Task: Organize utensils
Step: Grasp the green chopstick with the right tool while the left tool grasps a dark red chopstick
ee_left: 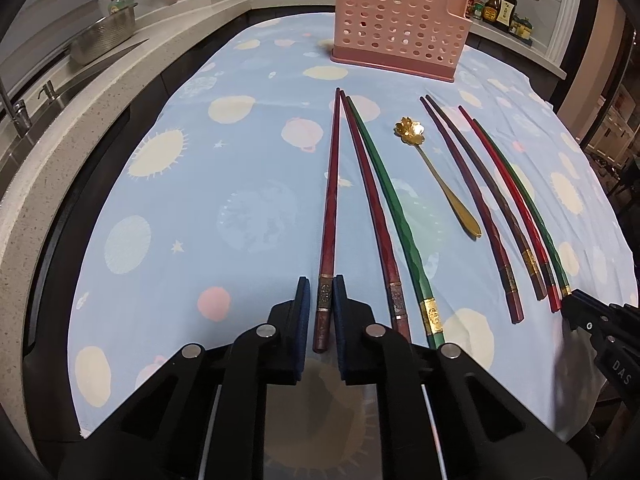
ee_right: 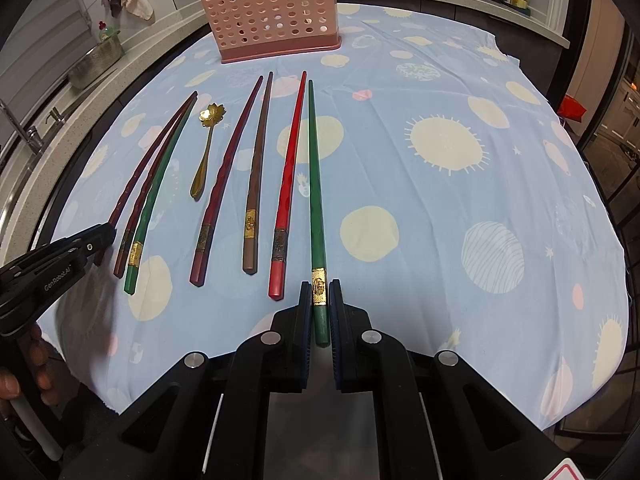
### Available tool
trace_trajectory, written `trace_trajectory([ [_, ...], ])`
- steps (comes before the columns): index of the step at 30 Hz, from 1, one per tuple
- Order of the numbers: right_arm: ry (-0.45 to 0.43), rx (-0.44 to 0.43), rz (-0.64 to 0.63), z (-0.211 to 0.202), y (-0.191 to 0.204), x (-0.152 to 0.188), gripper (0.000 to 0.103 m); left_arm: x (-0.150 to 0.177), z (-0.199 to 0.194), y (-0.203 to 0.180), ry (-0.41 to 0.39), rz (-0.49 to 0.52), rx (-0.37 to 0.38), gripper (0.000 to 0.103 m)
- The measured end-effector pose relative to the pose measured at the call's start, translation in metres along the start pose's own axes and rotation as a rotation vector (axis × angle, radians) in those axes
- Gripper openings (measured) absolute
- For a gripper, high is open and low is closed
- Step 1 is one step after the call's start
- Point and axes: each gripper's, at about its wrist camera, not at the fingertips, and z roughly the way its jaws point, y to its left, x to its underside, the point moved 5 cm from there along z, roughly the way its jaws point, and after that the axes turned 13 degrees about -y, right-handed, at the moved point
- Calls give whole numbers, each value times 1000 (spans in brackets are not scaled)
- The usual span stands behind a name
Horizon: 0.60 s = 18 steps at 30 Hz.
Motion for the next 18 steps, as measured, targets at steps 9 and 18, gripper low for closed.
trace_trajectory([
  [9,-14,-1,16,-4,-4,-3,7,0,-7,4,4,-41,30,7],
  [18,-74,-1,38,-24,-8,-14,7,-12,-30,9,-39,-66,48,7],
])
